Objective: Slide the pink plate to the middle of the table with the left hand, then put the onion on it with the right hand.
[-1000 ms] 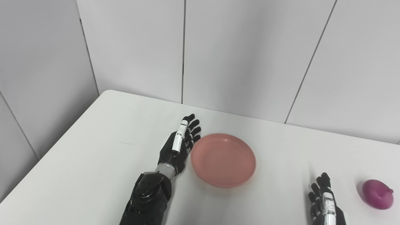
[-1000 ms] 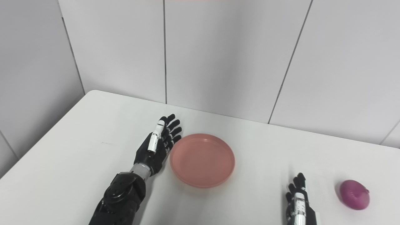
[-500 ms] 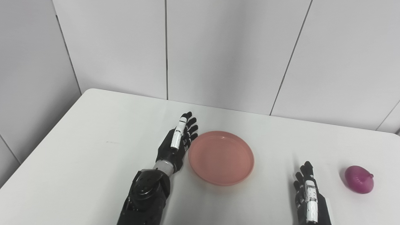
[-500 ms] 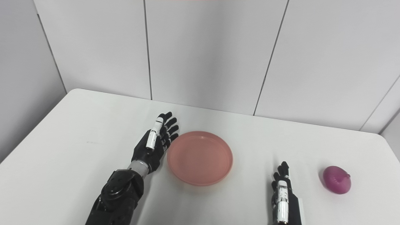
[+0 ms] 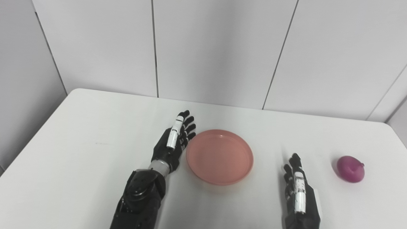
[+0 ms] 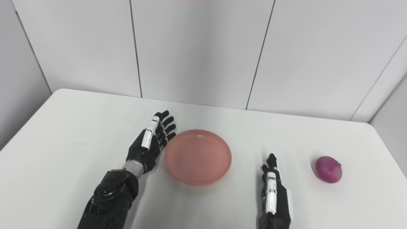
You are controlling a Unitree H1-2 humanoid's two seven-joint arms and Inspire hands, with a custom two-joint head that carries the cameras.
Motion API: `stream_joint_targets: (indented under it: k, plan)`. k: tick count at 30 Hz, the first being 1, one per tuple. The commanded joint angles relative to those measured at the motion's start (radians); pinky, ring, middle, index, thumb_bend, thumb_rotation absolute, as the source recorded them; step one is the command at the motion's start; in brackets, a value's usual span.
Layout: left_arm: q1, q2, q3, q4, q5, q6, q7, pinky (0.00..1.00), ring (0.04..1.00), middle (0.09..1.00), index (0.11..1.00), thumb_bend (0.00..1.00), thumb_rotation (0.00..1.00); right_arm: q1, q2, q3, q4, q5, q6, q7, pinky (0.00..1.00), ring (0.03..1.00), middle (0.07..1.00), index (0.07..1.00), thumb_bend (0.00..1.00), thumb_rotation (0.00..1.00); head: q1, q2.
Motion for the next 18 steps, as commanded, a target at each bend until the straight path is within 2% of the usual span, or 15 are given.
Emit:
stream_joint_targets:
  k: [1,11,18]
  plan:
    - [-0.031,-0.007,-0.01,-0.034,-0.006,0.0,-0.022,0.93,0.949,0.959,0.94,0.45,1.0,-0.005,0.009,0.014,-0.011,-0.005,-0.046,0.005,1.0,0.981,0.988,0.986,0.29,1.0,0.001,-0.001]
    - [-0.02,-0.022,-0.026,-0.045,-0.029,0.009,-0.052,0.94,0.953,0.964,0.944,0.44,1.0,-0.013,0.035,0.018,-0.006,-0.012,-0.053,-0.009,1.0,0.976,0.985,0.978,0.33,1.0,-0.081,0.03]
    - [-0.015,-0.02,-0.042,-0.049,-0.025,-0.001,-0.064,0.93,0.947,0.957,0.943,0.46,1.0,-0.027,0.03,0.021,0.015,-0.018,-0.062,-0.009,1.0,0.988,0.995,0.995,0.32,1.0,-0.102,0.039]
